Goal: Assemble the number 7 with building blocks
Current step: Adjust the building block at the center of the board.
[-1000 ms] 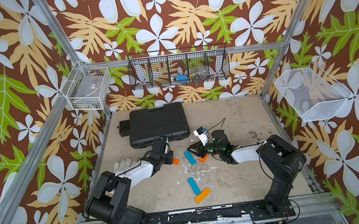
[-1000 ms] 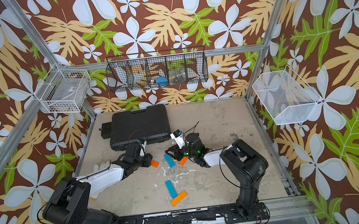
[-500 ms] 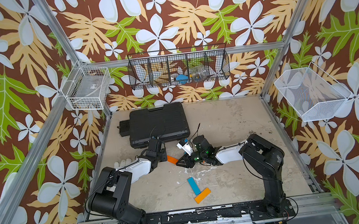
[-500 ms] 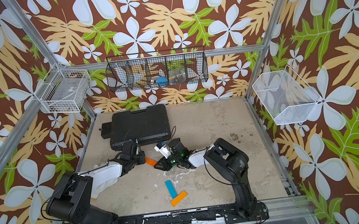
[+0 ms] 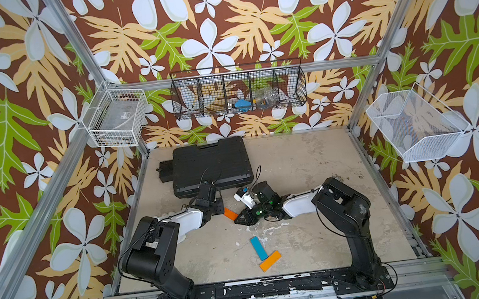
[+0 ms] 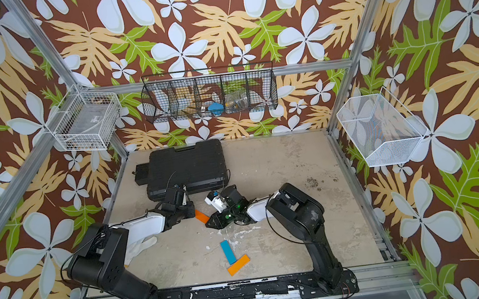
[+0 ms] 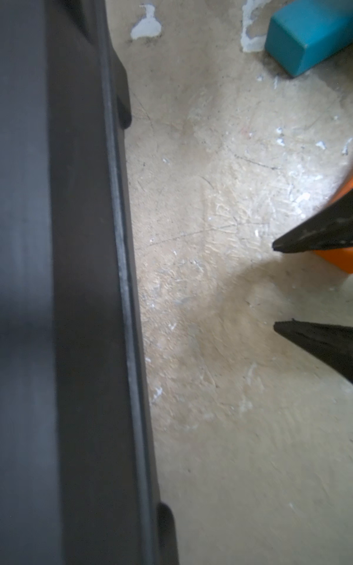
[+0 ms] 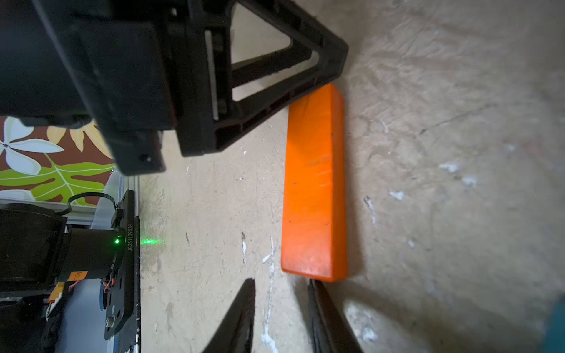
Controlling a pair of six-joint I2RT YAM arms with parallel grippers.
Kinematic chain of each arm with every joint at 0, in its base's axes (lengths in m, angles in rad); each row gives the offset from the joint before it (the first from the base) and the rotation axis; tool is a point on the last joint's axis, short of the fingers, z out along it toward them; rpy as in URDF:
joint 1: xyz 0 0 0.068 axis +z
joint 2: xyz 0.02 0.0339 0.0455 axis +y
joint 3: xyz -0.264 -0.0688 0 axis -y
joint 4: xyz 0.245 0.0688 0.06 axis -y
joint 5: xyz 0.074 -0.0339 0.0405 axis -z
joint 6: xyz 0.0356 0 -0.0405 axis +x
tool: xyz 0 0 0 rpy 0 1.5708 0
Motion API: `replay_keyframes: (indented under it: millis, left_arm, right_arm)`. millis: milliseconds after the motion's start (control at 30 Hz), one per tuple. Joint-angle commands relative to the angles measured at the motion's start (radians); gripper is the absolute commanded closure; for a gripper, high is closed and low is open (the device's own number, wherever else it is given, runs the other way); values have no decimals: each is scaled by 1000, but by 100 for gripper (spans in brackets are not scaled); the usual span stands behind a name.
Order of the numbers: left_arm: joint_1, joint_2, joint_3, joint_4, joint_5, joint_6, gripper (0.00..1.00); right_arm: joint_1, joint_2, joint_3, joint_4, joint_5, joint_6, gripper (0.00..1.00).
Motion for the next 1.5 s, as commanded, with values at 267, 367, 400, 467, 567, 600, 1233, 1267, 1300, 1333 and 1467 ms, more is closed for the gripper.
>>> replay_keyframes:
  millis: [267,367,400,467,567,600,1233,1267,1300,1333,1467]
  left_arm:
    - [1,3,-1,-20,99,18,74]
    - [1,6,-4,-7,141,14,74]
    - [1,10,-4,-4,156,11,74]
    - [1,18,-3,3,187,8,74]
    - [1,35,-2,21,235,-1,74]
    - [1,40,-1,25,253,-1,75]
    - [0,-205,-107,38,2,-43,69]
    - [1,-233,-123,40,-10,-52,65]
    - [0,-259,-143,43,-12,-71,57]
    - [1,-281,-164,52,6,-92,55]
    - [1,-295,-214,80,125,-149,52]
  right_arm:
    - [-26,-17,-1,-18,169,-45,66]
    - [-54,-34,-17,1,172,-46,66]
    - [-65,-32,-16,2,165,-46,66]
    - [-86,-24,-12,7,147,-43,66]
    - [-102,-8,-1,15,125,-40,66]
    - [-103,-4,2,11,122,-40,66]
    - [-103,-21,0,-16,166,-68,66]
    - [-104,-23,1,-19,172,-72,66]
    - [-103,-25,3,-25,179,-76,66]
    - [-104,-26,3,-29,184,-79,65]
    - [-107,-27,7,-36,176,-78,63]
